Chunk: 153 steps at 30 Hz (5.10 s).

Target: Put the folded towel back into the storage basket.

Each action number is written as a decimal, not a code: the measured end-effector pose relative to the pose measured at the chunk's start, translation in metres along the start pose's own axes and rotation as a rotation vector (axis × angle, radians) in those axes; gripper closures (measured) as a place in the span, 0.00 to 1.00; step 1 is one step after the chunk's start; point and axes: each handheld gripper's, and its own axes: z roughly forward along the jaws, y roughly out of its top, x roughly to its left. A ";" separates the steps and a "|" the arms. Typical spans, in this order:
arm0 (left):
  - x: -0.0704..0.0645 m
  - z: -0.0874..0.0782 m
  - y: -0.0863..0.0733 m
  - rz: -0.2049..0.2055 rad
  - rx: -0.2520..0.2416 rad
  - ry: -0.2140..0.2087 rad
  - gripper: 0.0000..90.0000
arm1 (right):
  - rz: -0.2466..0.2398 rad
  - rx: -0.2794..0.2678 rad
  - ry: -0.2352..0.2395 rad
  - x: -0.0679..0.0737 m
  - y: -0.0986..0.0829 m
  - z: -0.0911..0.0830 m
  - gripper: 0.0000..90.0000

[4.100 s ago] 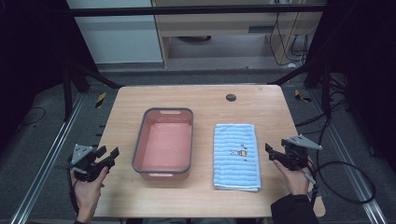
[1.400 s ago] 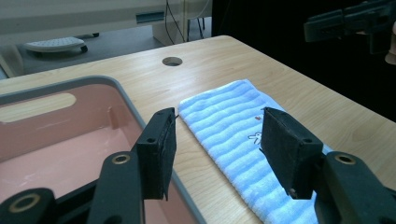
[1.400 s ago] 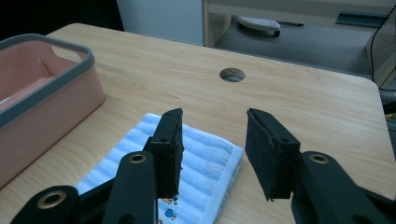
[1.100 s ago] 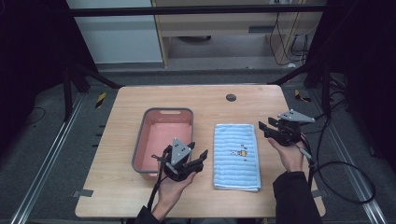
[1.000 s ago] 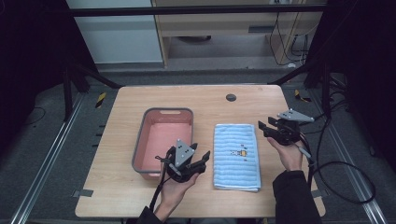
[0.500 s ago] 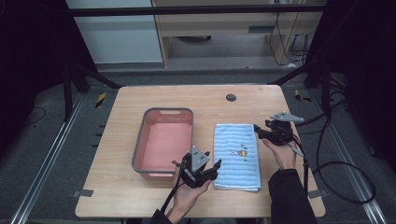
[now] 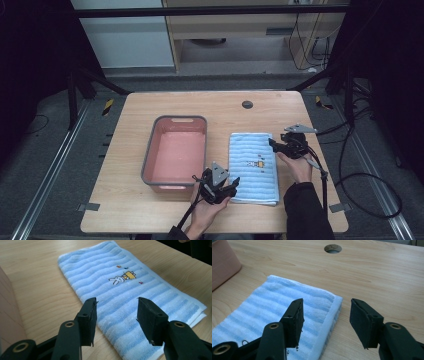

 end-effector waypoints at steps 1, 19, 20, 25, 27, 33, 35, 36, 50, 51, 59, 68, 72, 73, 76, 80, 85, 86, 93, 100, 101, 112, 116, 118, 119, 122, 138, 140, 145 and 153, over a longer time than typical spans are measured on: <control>0.000 0.001 -0.001 0.001 0.006 -0.001 0.55 | 0.001 0.000 0.002 0.001 0.000 0.001 0.49; 0.002 0.018 -0.021 -0.023 0.081 0.037 0.56 | 0.003 0.084 0.009 -0.001 -0.018 0.017 0.53; 0.002 0.019 -0.022 -0.031 0.083 0.036 0.56 | -0.002 0.090 0.013 0.001 -0.019 0.019 0.53; 0.003 0.021 -0.026 -0.027 0.106 0.040 0.56 | -0.017 0.124 0.021 0.006 -0.023 0.026 0.55; 0.003 0.022 -0.027 -0.022 0.112 0.041 0.56 | -0.025 0.136 0.018 0.008 -0.024 0.028 0.56; 0.001 0.023 -0.029 -0.014 0.120 0.044 0.56 | -0.020 0.153 0.018 0.008 -0.027 0.031 0.58; 0.000 0.024 -0.028 -0.001 0.127 0.050 0.57 | -0.022 0.160 0.016 0.008 -0.027 0.032 0.59; -0.001 0.024 -0.028 0.003 0.127 0.055 0.57 | -0.027 0.168 0.013 0.009 -0.028 0.033 0.59; -0.003 0.026 -0.024 0.003 0.145 0.047 0.72 | 0.030 0.159 0.076 0.007 -0.032 0.033 0.79; -0.003 0.026 -0.024 0.000 0.144 0.045 0.75 | 0.036 0.160 0.082 0.008 -0.032 0.033 0.81; -0.001 0.027 -0.024 -0.059 0.137 0.008 0.93 | 0.045 0.154 0.097 0.008 -0.030 0.031 0.89; 0.002 0.023 -0.024 -0.074 0.106 -0.006 0.96 | 0.037 0.098 0.113 0.010 -0.021 0.019 0.90; 0.002 0.016 -0.020 -0.063 0.087 -0.005 0.96 | 0.028 0.073 0.121 0.013 -0.016 0.011 0.91; 0.002 0.015 -0.020 -0.059 0.081 -0.004 0.96 | 0.023 0.065 0.124 0.014 -0.015 0.009 0.91; 0.001 0.010 -0.016 -0.051 0.072 -0.009 0.96 | -0.001 0.042 0.129 0.017 -0.010 0.002 0.91; 0.002 0.001 -0.011 -0.036 0.047 -0.008 0.96 | -0.005 0.012 0.136 0.020 -0.004 -0.007 0.91; 0.003 -0.009 -0.005 -0.031 0.028 -0.017 0.96 | -0.013 -0.013 0.139 0.022 0.003 -0.016 0.91; 0.003 -0.011 -0.004 -0.032 0.023 -0.018 0.96 | -0.015 -0.017 0.139 0.023 0.004 -0.018 0.91; 0.004 -0.025 0.006 -0.014 -0.005 -0.029 0.96 | -0.033 -0.045 0.138 0.031 0.014 -0.029 0.91; 0.008 -0.039 0.018 -0.010 -0.037 -0.034 0.96 | -0.051 -0.066 0.124 0.036 0.023 -0.038 0.91; 0.008 -0.041 0.019 -0.009 -0.042 -0.033 0.96 | -0.053 -0.070 0.122 0.037 0.025 -0.040 0.91; 0.013 -0.063 0.038 0.017 -0.080 -0.035 0.96 | -0.067 -0.122 0.112 0.049 0.047 -0.060 0.91; 0.015 -0.072 0.045 0.028 -0.099 -0.029 0.96 | -0.074 -0.143 0.114 0.055 0.057 -0.066 0.91; 0.017 -0.077 0.049 0.027 -0.109 -0.021 0.96 | -0.075 -0.158 0.117 0.058 0.062 -0.069 0.91; 0.018 -0.079 0.050 0.030 -0.112 -0.019 0.96 | -0.080 -0.166 0.115 0.060 0.066 -0.070 0.91; 0.022 -0.085 0.053 0.030 -0.124 -0.009 0.96 | -0.086 -0.176 0.119 0.067 0.074 -0.072 0.91; 0.046 -0.111 0.058 0.005 -0.174 0.026 0.96 | -0.120 -0.193 0.140 0.098 0.103 -0.066 0.92; 0.049 -0.114 0.059 0.001 -0.178 0.031 0.96 | -0.123 -0.196 0.142 0.101 0.106 -0.064 0.92; 0.057 -0.121 0.059 -0.005 -0.189 0.044 0.96 | -0.126 -0.211 0.148 0.110 0.113 -0.062 0.92; 0.069 -0.132 0.058 -0.019 -0.207 0.067 0.96 | -0.133 -0.216 0.167 0.124 0.123 -0.056 0.92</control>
